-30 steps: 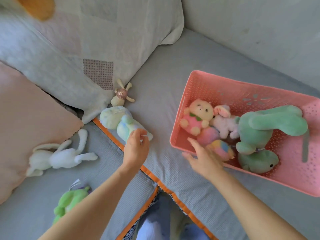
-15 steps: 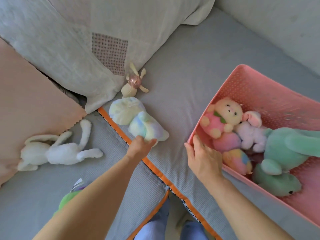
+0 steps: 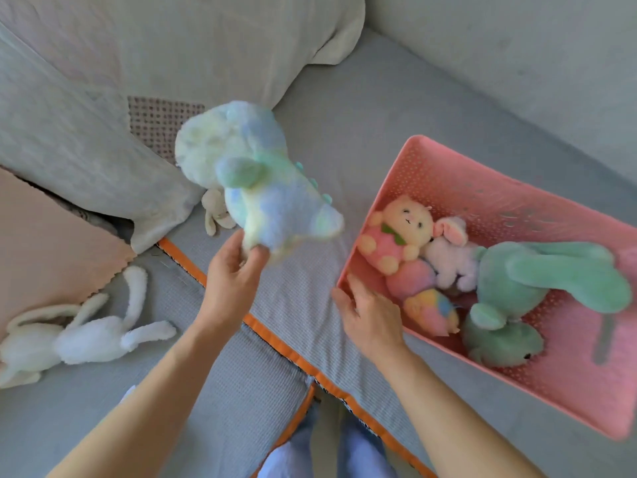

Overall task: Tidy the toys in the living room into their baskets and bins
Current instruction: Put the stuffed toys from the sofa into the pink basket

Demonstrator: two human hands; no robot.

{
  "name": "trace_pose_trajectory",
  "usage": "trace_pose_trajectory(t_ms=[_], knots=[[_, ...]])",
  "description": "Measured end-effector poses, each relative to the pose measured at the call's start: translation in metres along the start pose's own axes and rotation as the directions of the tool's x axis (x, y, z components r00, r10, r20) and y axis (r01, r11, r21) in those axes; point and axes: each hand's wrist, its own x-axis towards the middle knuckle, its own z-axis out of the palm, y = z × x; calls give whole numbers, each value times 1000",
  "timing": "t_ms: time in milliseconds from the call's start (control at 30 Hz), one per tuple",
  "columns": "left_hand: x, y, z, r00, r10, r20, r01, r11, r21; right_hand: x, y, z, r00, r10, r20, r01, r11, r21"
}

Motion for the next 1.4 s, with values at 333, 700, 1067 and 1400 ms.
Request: trace_pose_trajectory(t_ms=[333,700,1067,1400], knots=[[-57,23,91,731,388,562,-617,727,301,-21,37,-128,929,333,-160,-35,511,859],[-50,-31,100,925,-1,379,-148,920,362,-42,109,-123,993,-38,114,61,978,-202],[-52,-43,101,950,-56,306,-68,923,378,15,81,-68,774,382,505,-214,909,-358],[-53,-29,49,984,-155,89,109,914,390,28,-23,-17,968,149,201,-182,971,156]])
